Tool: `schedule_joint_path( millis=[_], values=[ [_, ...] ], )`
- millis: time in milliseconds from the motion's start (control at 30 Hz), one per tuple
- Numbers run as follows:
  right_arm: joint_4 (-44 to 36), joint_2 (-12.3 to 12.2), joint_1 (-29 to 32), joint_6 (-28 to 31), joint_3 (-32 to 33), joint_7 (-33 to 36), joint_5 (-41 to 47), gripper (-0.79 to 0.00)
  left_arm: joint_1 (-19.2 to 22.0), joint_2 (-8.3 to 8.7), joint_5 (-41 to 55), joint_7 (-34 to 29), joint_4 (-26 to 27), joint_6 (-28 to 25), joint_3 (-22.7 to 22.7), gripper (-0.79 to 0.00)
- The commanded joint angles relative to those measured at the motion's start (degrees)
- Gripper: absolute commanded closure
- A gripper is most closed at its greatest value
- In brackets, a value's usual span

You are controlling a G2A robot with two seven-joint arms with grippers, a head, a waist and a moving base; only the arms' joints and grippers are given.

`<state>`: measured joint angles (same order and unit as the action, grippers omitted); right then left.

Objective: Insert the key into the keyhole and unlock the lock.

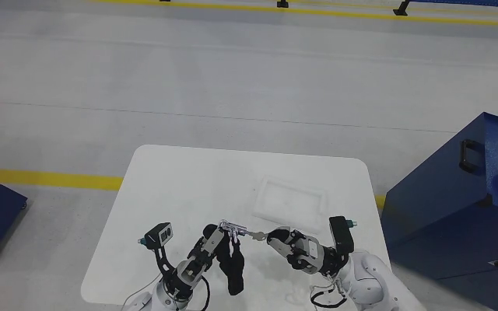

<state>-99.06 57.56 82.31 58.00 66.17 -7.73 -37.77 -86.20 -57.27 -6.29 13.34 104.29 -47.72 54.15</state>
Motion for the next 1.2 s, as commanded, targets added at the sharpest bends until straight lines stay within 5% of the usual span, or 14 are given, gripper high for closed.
schedule_joint_path(
  millis=[0, 1167],
  values=[
    [-0.3, -0.3, -0.2, 0.0, -0.4, -0.2, 0.0, -0.089, 0.0, 0.00, 0.0, 0.0, 0.0, 0.0, 0.0, 0.000],
    [1.3, -4.2, -8.2, 0.0, -8.6, -0.4, 5.6, 0.000, 0.0, 0.00, 0.0, 0.0, 0.0, 0.0, 0.0, 0.000]
  ],
)
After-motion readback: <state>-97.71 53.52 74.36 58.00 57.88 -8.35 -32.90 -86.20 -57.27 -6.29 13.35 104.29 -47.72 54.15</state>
